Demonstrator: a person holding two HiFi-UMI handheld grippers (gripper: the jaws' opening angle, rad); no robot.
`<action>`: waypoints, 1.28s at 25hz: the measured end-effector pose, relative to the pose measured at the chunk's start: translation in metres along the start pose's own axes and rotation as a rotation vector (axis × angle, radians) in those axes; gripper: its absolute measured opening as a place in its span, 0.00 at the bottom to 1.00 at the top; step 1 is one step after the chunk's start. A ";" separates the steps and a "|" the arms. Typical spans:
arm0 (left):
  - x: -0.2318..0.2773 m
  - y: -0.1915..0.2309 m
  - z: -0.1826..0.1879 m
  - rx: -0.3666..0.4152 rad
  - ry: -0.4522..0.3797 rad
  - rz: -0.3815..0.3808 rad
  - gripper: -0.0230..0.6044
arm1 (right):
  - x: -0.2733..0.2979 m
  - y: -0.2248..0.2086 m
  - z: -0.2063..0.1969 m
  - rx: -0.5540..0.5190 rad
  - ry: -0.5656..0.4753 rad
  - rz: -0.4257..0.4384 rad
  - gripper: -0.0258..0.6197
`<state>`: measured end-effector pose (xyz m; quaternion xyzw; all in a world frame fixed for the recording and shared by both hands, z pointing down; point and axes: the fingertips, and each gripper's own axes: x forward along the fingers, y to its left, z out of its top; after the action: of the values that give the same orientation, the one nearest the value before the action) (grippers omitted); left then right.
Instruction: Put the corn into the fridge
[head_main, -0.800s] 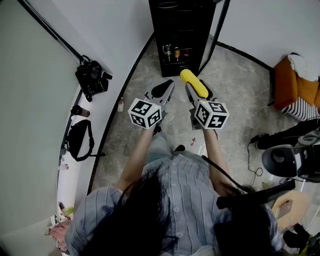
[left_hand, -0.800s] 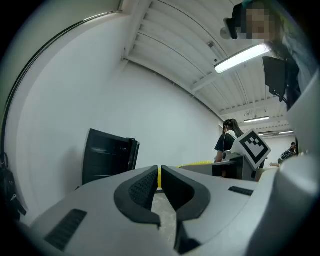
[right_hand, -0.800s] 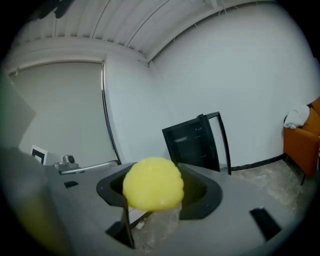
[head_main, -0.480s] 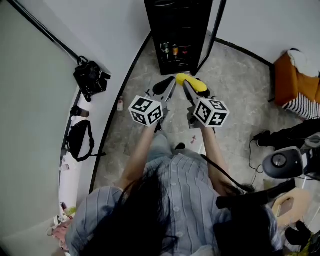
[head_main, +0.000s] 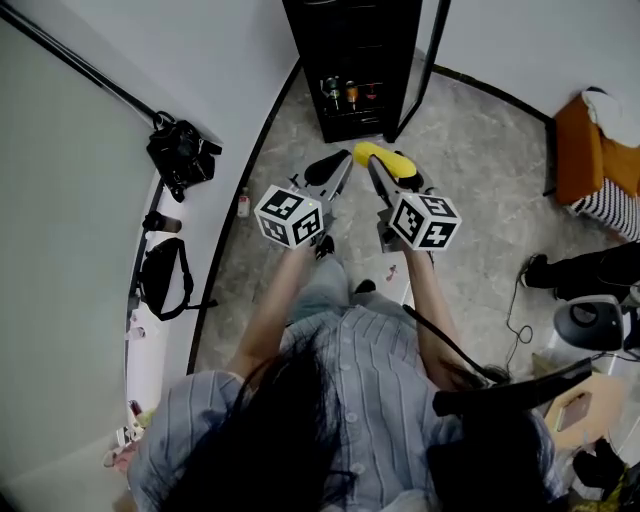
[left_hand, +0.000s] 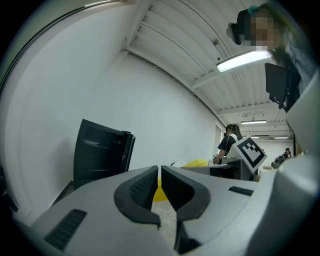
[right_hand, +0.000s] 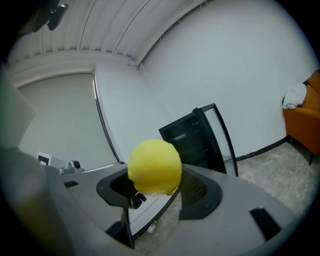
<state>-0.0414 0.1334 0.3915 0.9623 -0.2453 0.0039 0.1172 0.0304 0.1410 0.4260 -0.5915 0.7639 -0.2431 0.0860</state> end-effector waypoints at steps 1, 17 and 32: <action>0.003 0.002 -0.001 -0.002 0.005 -0.002 0.05 | 0.002 -0.002 0.001 0.003 0.001 0.000 0.42; 0.068 0.090 -0.003 -0.073 0.054 -0.009 0.05 | 0.093 -0.044 0.015 -0.004 0.078 -0.036 0.42; 0.117 0.201 0.019 -0.095 0.088 -0.088 0.05 | 0.203 -0.060 0.041 0.027 0.075 -0.112 0.42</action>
<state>-0.0345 -0.0969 0.4254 0.9645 -0.1971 0.0295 0.1734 0.0414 -0.0731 0.4507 -0.6226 0.7290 -0.2797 0.0517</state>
